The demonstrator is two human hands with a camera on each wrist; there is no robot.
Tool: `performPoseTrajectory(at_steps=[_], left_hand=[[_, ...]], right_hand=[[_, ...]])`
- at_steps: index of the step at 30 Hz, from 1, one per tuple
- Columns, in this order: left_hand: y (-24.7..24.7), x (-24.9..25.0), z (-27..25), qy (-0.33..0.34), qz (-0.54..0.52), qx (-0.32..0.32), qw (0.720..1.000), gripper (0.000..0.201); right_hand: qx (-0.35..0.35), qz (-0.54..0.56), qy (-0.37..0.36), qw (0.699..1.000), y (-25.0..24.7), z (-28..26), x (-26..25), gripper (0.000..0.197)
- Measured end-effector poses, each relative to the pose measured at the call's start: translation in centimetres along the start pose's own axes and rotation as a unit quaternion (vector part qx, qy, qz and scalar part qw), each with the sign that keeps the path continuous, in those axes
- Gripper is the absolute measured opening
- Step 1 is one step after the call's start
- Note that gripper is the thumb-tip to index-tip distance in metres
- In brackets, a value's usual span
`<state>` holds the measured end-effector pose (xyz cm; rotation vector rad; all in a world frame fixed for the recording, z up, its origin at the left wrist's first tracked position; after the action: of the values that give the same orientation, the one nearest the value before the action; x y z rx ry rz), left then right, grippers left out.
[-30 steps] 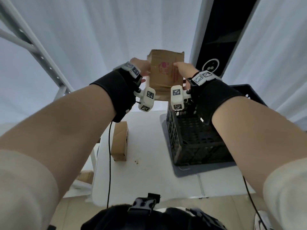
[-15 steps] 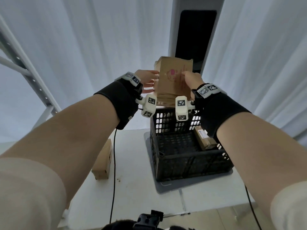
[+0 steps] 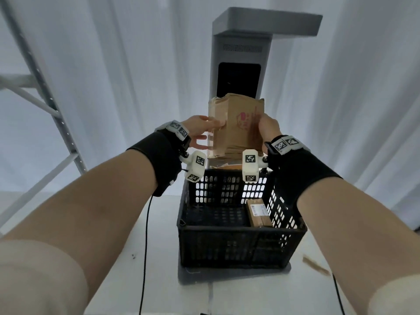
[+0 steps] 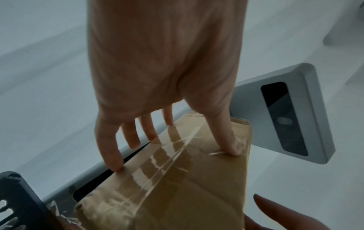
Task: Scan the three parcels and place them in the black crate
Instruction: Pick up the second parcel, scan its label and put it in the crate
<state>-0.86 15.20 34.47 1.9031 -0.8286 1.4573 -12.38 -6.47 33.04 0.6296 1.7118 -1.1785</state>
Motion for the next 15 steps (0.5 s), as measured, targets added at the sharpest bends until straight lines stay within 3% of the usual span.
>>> performPoseTrajectory(at_steps=[3, 6, 10, 15], left_hand=[[1.8, 0.9, -2.2, 0.031, -0.030, 0.028, 0.999, 0.041], [3.4, 2.1, -4.1, 0.070, -0.052, 0.047, 0.995, 0.066], [5.3, 2.7, -6.0, 0.093, -0.057, 0.061, 0.992, 0.072], [6.6, 3.9, -7.2, 0.126, -0.018, 0.082, 0.988, 0.075]], right_hand=[[-0.043, -0.020, -0.037, 0.998, -1.3, -1.8, -0.5, 0.053], [-0.067, 0.021, -0.029, 0.997, -2.2, -1.1, 0.7, 0.073], [-0.112, -0.019, -0.087, 0.990, -4.5, -4.4, -0.8, 0.082], [-0.172, -0.028, -0.131, 0.976, -6.9, -9.7, -2.4, 0.030]])
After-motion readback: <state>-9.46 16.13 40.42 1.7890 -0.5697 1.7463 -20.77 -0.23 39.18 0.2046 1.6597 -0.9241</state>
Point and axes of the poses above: each hand's wrist, its own z-axis towards the middle knuckle, its own y-axis out of the palm, x = y × z, the point moved 10 cm from there along z, towards the middle knuckle, and after that the axes turned 14 degrees about -z, right-handed, at the moved point
